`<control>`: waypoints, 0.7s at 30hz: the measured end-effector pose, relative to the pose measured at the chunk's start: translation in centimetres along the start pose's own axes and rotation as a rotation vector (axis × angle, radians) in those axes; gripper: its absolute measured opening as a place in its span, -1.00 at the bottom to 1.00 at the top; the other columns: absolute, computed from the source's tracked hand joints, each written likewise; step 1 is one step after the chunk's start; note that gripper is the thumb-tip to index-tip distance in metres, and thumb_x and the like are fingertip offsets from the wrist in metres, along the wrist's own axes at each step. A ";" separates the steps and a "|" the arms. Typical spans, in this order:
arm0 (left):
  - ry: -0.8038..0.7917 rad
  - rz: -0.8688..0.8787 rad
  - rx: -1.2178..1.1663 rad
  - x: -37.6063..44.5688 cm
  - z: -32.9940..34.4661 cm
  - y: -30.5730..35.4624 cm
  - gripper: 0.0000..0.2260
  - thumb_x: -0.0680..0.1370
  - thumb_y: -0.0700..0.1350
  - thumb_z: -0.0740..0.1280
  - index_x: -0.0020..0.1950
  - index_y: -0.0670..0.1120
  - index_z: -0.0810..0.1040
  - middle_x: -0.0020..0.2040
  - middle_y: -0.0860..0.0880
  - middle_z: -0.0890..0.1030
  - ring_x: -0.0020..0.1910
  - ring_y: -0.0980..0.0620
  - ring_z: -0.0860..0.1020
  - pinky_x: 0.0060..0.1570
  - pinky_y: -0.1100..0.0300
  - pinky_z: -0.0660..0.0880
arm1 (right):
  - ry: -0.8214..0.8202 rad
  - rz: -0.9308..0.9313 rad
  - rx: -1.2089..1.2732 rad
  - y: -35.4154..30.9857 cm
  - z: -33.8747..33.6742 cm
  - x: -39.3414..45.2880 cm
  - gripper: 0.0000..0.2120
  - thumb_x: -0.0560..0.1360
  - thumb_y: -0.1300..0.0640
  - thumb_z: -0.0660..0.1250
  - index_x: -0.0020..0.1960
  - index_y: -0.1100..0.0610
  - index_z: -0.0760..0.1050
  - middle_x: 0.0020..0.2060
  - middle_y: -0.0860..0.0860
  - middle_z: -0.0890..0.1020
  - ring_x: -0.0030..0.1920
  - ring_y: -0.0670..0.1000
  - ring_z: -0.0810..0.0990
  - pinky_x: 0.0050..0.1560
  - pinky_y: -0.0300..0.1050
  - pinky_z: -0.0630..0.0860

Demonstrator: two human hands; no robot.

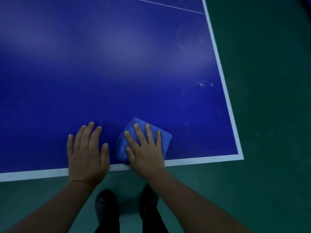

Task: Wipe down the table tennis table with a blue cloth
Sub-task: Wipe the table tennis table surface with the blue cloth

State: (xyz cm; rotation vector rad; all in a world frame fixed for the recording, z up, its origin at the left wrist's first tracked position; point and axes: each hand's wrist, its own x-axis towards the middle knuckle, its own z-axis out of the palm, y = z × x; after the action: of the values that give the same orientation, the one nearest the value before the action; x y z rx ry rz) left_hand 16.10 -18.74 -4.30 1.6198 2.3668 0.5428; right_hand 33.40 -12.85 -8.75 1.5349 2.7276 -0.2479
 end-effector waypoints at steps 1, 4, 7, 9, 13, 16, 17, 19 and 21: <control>0.009 0.008 -0.012 0.2 0.7 1.4 -0.47 0.58 0.04 0.06 0.41 -0.25 0.44 0.47 -0.23 0.39 0.49 -0.22 0.29 0.51 -0.22 0.04 | -0.008 -0.037 -0.012 2.6 -0.4 0.0 -0.52 0.67 -0.13 -0.03 0.57 -0.13 0.21 0.58 0.01 0.22 0.58 0.21 0.14 0.49 0.39 0.04; -0.015 0.051 -0.008 0.7 2.6 4.6 -0.48 0.59 0.05 0.05 0.43 -0.22 0.42 0.48 -0.19 0.37 0.51 -0.18 0.26 0.52 -0.20 0.01 | -0.005 0.344 -0.068 14.1 -2.1 -0.7 -0.51 0.67 -0.10 0.00 0.59 -0.15 0.14 0.61 -0.03 0.11 0.60 0.17 0.06 0.51 0.34 0.00; -0.057 0.083 0.023 0.9 4.4 7.0 -0.49 0.59 0.06 0.05 0.43 -0.19 0.42 0.50 -0.17 0.35 0.52 -0.15 0.23 0.53 -0.19 -0.01 | 0.013 0.731 0.031 23.2 -4.5 -2.3 -0.50 0.69 -0.10 -0.03 0.62 -0.14 0.04 0.63 -0.05 0.02 0.61 0.11 -0.07 0.53 0.30 -0.09; -0.092 0.095 0.056 0.6 5.7 7.9 -0.48 0.59 0.07 0.04 0.44 -0.19 0.41 0.51 -0.18 0.34 0.53 -0.15 0.21 0.52 -0.21 -0.02 | 0.039 0.828 0.072 23.3 -4.3 -2.4 -0.49 0.69 -0.11 -0.07 0.63 -0.13 0.01 0.63 -0.04 -0.02 0.61 0.12 -0.10 0.53 0.32 -0.13; -0.139 0.102 0.133 0.1 7.1 8.3 -0.43 0.59 0.11 0.03 0.48 -0.20 0.36 0.54 -0.20 0.27 0.56 -0.16 0.13 0.53 -0.22 -0.09 | 0.042 0.410 0.001 15.0 -1.9 -3.4 -0.49 0.65 -0.10 -0.03 0.58 -0.10 0.17 0.60 0.03 0.17 0.59 0.22 0.09 0.49 0.39 -0.03; -0.159 0.096 0.151 0.2 7.3 8.2 -0.42 0.58 0.12 0.02 0.49 -0.19 0.33 0.54 -0.20 0.25 0.57 -0.16 0.11 0.53 -0.18 -0.14 | -0.085 -0.053 -0.064 17.2 -1.7 -4.6 -0.51 0.65 -0.14 -0.04 0.56 -0.11 0.21 0.58 0.01 0.22 0.58 0.22 0.13 0.49 0.39 0.02; -0.162 0.097 0.155 0.3 7.3 8.2 -0.42 0.58 0.12 0.02 0.49 -0.19 0.34 0.54 -0.20 0.25 0.57 -0.17 0.11 0.54 -0.17 -0.15 | -0.076 0.008 -0.084 20.2 -2.2 -4.0 -0.50 0.64 -0.13 -0.04 0.56 -0.10 0.24 0.58 0.02 0.23 0.57 0.23 0.15 0.48 0.39 0.06; -0.173 0.107 0.171 0.3 7.2 8.3 -0.42 0.58 0.12 0.01 0.47 -0.20 0.35 0.53 -0.21 0.26 0.56 -0.18 0.12 0.54 -0.15 -0.17 | -0.051 0.323 -0.109 26.1 -3.7 -2.7 -0.47 0.64 -0.11 -0.11 0.58 -0.08 0.20 0.60 0.01 0.16 0.59 0.21 0.09 0.50 0.37 0.04; -0.187 0.106 0.178 0.4 7.1 8.5 -0.42 0.58 0.11 0.01 0.47 -0.21 0.37 0.53 -0.21 0.27 0.56 -0.18 0.12 0.54 -0.15 -0.17 | -0.020 0.601 -0.031 28.8 -4.6 -2.0 -0.48 0.68 -0.11 -0.12 0.62 -0.08 0.10 0.62 -0.03 0.05 0.61 0.16 -0.03 0.52 0.35 -0.03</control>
State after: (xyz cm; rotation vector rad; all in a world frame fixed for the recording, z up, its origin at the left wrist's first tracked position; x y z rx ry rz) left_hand 25.87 -14.40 -7.20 1.7928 2.2558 0.1923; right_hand 59.29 0.75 -7.97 2.2155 2.1014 -0.2042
